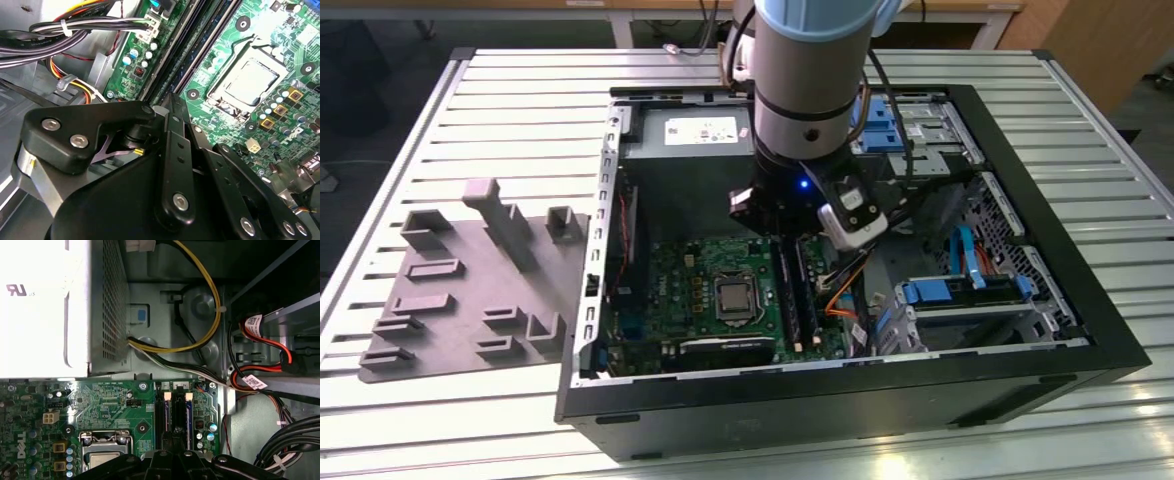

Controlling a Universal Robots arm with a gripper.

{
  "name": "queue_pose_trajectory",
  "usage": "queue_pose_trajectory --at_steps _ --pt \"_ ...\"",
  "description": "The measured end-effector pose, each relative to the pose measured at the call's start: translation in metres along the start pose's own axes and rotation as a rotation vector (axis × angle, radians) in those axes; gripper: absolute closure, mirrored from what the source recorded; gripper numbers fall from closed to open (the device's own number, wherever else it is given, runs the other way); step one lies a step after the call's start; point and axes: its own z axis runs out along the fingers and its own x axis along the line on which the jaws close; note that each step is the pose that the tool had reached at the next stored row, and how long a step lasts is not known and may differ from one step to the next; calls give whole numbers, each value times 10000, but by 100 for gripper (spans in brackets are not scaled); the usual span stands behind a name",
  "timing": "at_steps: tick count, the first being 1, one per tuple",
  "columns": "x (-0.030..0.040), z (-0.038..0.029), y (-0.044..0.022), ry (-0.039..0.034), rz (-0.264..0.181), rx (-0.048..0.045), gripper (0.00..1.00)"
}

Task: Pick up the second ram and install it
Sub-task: 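Press down the second ram until it locks into place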

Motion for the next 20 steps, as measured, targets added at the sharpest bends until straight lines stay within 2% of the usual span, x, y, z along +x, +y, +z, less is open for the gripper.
queue_pose_trajectory --at_steps 20 --pt "-1 -3 -47 0 0 0 89"
